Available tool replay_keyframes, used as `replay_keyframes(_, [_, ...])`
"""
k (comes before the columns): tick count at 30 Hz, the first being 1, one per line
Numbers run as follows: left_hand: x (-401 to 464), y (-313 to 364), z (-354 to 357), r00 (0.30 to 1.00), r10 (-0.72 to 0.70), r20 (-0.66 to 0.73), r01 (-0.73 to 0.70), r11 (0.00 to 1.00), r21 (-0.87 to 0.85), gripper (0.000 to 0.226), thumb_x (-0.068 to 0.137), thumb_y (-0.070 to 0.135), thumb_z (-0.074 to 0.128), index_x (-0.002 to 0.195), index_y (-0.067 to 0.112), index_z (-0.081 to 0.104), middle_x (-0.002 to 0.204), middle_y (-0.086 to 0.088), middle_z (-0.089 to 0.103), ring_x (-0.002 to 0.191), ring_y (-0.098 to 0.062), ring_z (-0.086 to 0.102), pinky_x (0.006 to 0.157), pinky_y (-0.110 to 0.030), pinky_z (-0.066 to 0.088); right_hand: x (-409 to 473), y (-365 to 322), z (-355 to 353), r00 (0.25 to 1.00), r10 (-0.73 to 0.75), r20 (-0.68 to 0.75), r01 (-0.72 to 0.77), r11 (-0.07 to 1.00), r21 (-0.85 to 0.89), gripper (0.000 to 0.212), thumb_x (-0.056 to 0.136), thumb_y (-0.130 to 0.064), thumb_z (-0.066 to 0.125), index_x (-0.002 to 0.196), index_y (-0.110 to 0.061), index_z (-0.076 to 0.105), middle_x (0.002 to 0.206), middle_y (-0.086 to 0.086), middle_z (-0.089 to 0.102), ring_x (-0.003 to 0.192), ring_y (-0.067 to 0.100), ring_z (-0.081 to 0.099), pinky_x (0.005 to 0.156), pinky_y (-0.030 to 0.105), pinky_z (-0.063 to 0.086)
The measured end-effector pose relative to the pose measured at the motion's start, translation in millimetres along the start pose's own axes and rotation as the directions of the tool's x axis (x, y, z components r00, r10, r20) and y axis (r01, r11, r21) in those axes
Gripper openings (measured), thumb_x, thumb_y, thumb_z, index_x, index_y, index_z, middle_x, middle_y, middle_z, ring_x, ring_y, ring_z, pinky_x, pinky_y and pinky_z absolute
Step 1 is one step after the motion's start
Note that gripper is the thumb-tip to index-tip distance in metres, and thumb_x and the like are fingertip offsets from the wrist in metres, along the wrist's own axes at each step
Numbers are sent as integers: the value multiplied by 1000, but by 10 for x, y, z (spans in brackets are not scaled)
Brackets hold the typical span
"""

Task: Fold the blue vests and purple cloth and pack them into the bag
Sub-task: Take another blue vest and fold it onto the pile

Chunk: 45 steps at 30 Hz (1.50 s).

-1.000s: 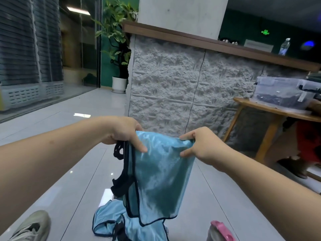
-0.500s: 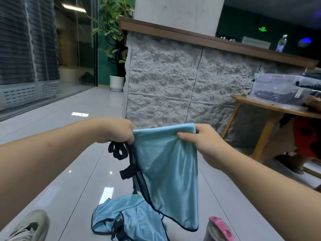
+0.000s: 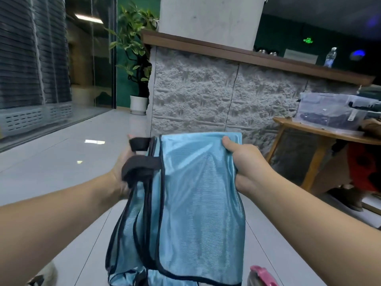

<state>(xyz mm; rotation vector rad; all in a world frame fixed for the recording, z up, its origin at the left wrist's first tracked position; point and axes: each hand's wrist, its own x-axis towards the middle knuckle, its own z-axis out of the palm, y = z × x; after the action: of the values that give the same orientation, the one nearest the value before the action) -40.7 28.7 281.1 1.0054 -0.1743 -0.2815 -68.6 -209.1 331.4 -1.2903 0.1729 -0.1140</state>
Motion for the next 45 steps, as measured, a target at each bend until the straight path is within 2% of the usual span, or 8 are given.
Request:
replay_keyframes(2, [9,-185,-51,998,-45,-50,48,997,56,77,90,76,47,64,4,54,37,-1,54,31,-12,57,36,-18,46,114,65,-26,994,48,-101,-48,999,0,27,102,-18,67,117,4,65,104,21,78,91,39,78,85,60,62])
replay_keyframes(6, [79,-328,-52,948,-313,61,315,949,-31,94,61,98,47,57,7,69,55,-3,61,51,-21,62,58,-29,57,270,222,-144,971,123,-206,-135,990,-45,28,101,-15,67,122,2,62,109,21,75,93,36,77,81,56,63])
replay_keyframes(11, [95,-339,21,941,-292,174,231,925,302,83,45,18,103,119,-1,71,124,-26,67,108,-39,66,107,-55,50,335,228,-230,972,123,-198,-132,991,-32,29,101,-17,67,122,1,64,108,20,76,93,37,77,85,56,62])
replay_keyframes(17, [206,-214,102,984,-166,62,149,966,212,26,66,2,71,91,4,80,92,-17,77,74,-29,75,73,-37,65,119,159,-361,985,81,151,-104,982,156,53,91,-43,70,127,-4,70,122,20,75,112,38,73,100,51,54])
replay_keyframes(26, [279,-120,63,947,-268,-175,307,915,260,17,88,10,65,96,-3,73,83,-19,75,63,-29,71,63,-35,62,84,299,-290,990,0,144,11,997,-73,112,91,16,65,161,-54,13,158,12,45,99,38,77,84,54,63])
replay_keyframes(34, [437,-220,15,972,-82,-220,141,954,266,97,88,-3,74,159,42,27,110,-12,78,86,-30,76,74,-43,64,126,302,-303,997,24,72,6,918,-395,24,102,8,55,118,2,71,107,32,75,99,44,74,95,57,59])
replay_keyframes(40, [317,-177,166,986,-115,-124,169,684,709,57,69,-5,90,119,13,70,114,-15,76,105,-34,74,83,-36,60,140,268,-314,987,74,140,33,766,-642,64,72,-7,94,129,-1,66,108,22,76,91,35,78,88,47,64])
replay_keyframes(45, [353,-153,88,978,-127,-167,209,675,708,66,51,0,96,113,1,72,108,-24,76,105,-41,73,95,-45,58,58,303,-260,988,72,134,108,292,-950,56,69,-24,99,119,-13,76,112,5,73,96,22,70,82,28,57])
